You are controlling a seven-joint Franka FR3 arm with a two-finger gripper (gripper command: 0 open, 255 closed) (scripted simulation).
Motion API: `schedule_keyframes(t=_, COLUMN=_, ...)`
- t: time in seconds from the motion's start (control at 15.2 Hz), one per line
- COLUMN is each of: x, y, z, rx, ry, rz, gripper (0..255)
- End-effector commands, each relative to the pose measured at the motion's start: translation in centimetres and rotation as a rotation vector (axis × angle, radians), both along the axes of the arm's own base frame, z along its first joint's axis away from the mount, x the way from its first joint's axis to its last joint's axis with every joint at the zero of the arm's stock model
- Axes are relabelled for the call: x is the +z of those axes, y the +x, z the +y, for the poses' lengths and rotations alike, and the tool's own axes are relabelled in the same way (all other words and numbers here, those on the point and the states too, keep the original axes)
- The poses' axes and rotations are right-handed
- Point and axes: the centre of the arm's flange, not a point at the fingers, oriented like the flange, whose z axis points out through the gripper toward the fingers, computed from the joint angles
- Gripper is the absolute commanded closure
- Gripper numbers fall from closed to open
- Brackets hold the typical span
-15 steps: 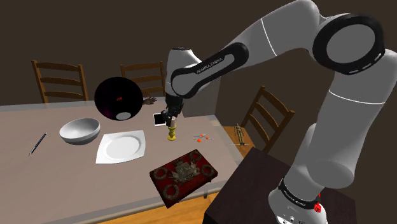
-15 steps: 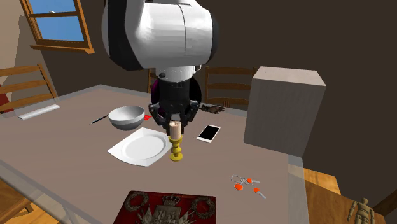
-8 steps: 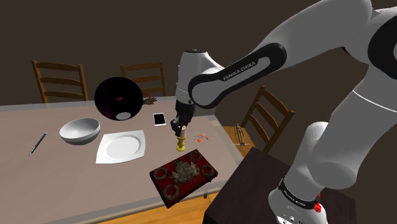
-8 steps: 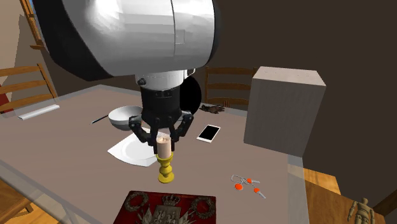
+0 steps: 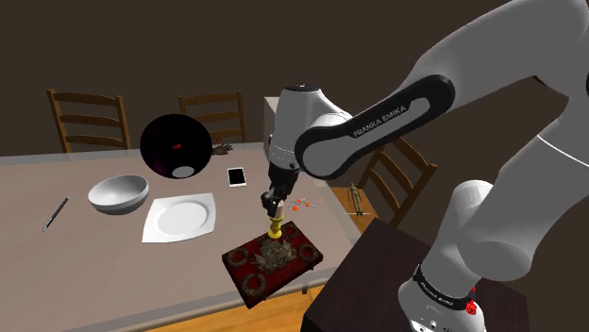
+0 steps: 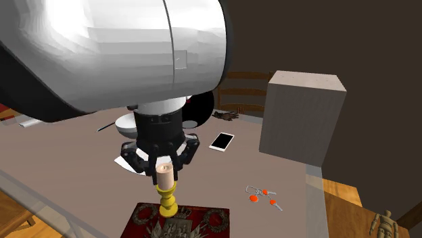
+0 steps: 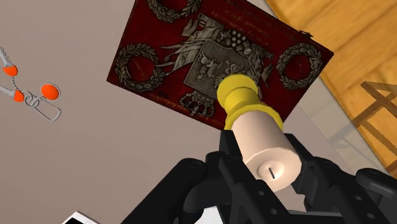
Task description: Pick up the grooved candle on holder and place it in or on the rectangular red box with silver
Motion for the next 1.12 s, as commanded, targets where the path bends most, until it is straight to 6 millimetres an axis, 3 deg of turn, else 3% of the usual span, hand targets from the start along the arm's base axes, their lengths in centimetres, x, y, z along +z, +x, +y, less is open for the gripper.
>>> schedule_keyframes(t=0.0, x=-1.1, y=-0.1, z=0.0, rx=0.0, ry=0.0, rz=0.0, gripper=255)
schedule_keyframes(t=1.06, x=-9.0, y=-0.1, z=0.0, rx=0.0, ry=0.0, rz=0.0, gripper=255)
